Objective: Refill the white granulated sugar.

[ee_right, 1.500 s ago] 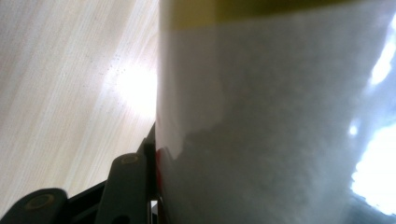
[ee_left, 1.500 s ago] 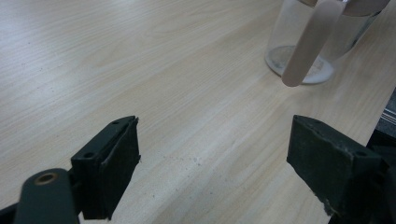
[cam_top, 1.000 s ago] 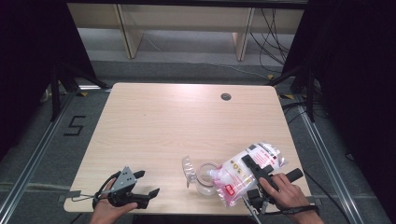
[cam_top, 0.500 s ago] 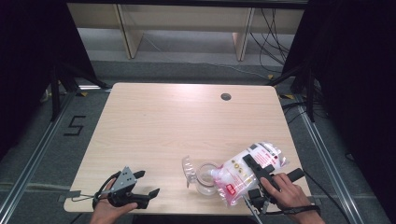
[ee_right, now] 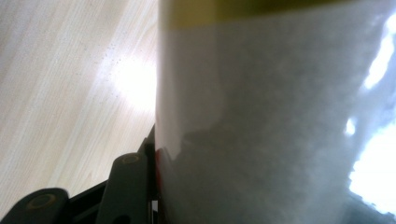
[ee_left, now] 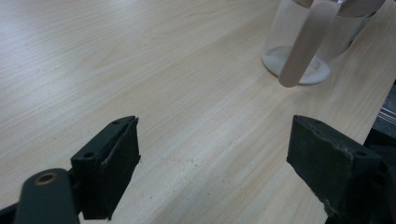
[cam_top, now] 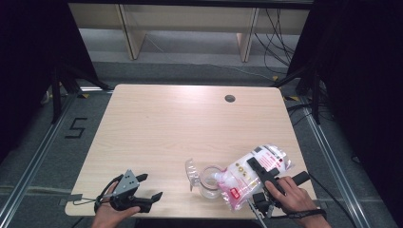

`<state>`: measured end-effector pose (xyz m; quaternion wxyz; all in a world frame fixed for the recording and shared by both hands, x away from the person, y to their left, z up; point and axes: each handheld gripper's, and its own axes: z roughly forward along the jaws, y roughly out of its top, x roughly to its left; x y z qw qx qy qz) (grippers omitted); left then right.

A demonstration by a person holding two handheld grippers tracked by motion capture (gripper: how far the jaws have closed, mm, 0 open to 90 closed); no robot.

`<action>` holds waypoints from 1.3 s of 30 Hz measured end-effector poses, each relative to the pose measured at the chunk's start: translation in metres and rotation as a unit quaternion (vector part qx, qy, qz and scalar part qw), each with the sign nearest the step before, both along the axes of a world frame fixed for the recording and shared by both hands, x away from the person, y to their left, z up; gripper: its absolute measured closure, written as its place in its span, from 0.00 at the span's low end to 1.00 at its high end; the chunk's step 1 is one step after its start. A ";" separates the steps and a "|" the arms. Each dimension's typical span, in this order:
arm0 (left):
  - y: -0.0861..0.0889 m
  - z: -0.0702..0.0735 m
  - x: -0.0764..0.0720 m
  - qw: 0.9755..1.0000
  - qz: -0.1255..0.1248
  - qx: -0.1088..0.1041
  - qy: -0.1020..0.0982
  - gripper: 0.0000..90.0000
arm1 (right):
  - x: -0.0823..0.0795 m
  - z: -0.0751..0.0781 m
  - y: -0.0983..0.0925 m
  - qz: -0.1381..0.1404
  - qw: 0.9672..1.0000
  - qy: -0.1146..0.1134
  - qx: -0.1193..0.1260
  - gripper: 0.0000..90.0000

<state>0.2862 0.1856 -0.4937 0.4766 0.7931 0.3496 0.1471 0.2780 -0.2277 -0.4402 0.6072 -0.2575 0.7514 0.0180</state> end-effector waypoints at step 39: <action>0.000 0.000 0.000 1.000 -0.001 0.005 -0.003 0.18 | -0.002 0.003 0.000 -0.005 1.000 -0.007 -0.015 0.59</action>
